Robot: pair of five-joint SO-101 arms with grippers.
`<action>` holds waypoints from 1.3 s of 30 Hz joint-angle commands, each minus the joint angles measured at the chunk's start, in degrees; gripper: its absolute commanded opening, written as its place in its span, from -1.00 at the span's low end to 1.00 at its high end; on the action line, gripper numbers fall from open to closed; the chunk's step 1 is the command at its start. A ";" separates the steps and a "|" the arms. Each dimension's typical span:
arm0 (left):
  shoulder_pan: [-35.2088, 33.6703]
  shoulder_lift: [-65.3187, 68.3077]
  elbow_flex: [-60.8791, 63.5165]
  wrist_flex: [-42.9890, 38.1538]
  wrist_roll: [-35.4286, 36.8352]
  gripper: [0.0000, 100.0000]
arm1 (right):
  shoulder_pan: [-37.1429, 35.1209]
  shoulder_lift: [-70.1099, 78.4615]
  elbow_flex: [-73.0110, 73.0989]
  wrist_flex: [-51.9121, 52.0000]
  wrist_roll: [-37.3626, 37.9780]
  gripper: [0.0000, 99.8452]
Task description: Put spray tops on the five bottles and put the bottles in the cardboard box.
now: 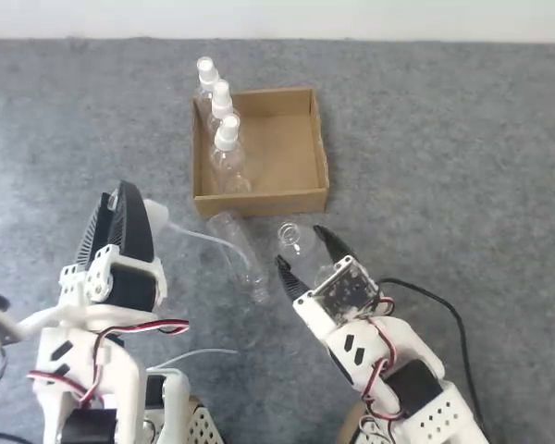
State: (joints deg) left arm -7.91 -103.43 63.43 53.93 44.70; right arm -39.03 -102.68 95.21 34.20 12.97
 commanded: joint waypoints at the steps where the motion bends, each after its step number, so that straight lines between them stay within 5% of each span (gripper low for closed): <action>1: 0.26 -1.14 -4.26 -3.25 1.58 -0.98 | -1.10 -1.01 1.23 0.48 2.64 -0.80; 9: 0.35 -1.14 -4.00 -13.98 1.76 -0.98 | -1.10 -1.01 1.23 1.01 2.55 -0.80; 15: 0.35 -1.14 -1.54 -12.40 9.41 -0.98 | -1.01 -0.57 1.23 1.10 2.73 -0.80; 39: 0.53 -1.14 8.84 -17.14 9.41 -0.98 | -3.30 -0.40 1.23 1.10 2.90 -0.80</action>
State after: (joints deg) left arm -7.56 -103.43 70.90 41.27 53.93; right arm -41.41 -102.68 95.21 35.08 14.90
